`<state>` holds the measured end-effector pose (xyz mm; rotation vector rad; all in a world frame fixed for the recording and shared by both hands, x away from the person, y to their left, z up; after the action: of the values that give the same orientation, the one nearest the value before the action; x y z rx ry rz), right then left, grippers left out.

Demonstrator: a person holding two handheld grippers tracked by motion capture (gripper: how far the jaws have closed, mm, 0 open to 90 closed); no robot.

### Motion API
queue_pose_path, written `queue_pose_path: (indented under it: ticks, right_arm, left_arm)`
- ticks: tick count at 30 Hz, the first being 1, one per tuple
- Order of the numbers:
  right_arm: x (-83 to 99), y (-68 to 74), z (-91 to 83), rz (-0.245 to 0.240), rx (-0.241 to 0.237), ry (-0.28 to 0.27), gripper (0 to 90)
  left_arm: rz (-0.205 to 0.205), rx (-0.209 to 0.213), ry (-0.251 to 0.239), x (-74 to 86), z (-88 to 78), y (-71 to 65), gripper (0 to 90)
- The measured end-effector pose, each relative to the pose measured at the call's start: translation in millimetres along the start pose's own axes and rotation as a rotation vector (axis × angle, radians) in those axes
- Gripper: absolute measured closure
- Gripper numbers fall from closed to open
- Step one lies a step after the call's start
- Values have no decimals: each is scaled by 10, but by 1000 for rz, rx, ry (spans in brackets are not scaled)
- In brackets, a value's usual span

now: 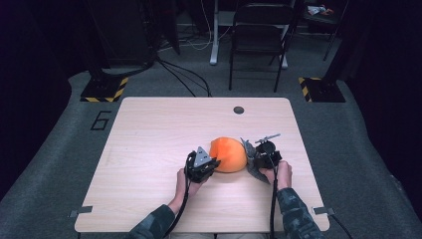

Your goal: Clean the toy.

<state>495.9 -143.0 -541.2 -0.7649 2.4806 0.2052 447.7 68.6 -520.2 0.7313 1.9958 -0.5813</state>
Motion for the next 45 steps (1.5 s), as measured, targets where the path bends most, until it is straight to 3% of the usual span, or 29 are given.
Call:
queue_pose_path:
  ticks: [2,5,7,10,12,14,16,20,23,27,32,34,41,45]
  right_arm:
    - [6,-25,2,16,-22,-7,747]
    - [-41,-77,-133,-2,25,3,750]
    - [-137,-77,-291,-2,35,-50,750]
    - [-309,51,-519,-34,8,-135,749]
    - [-402,191,-595,-81,-7,-160,750]
    - [-437,331,-552,-121,-36,-143,750]
    - [-412,406,-421,-157,-14,-104,752]
    - [-373,349,-356,-114,-35,-111,753]
    - [-365,317,-344,-108,-33,-114,752]
    - [-376,331,-346,-117,-26,-111,752]
    - [-422,338,-434,-129,-8,-114,751]
    - [-462,360,-486,-135,12,-131,750]
    - [-645,597,-718,-176,-5,-221,748]
    - [-729,751,-734,-180,5,-270,745]
  left_arm:
    - [-9,2,-6,-2,-1,11,819]
    - [-9,-6,-7,1,-8,32,818]
    - [-21,-3,-7,7,-14,46,817]
    - [-31,0,-12,11,-20,52,811]
    - [-43,-1,-24,14,-18,55,801]
    - [-45,-1,-30,12,-28,65,769]
    - [-48,-16,-30,12,-46,80,678]
    - [-60,-48,-23,37,-67,88,474]
    - [-68,-73,-12,64,-10,115,434]
    - [-53,-93,-26,94,51,91,490]
    - [-27,-101,-40,81,40,73,706]
    - [-21,-104,-51,69,34,64,729]
    - [13,-64,-71,-3,-19,-65,780]
    - [41,-63,-67,-10,-15,-111,785]
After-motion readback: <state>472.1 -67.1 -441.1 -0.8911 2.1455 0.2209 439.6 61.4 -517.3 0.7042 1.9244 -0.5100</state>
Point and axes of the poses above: each handheld gripper's, and its own axes: z roughly forward along the jaws, x roughly out of its underside, y roughly to its left, the point moved 6 cm from there along z, roughly forward along the jaws, and after that the axes turned 8 degrees about -z, right-handed, at the moved point
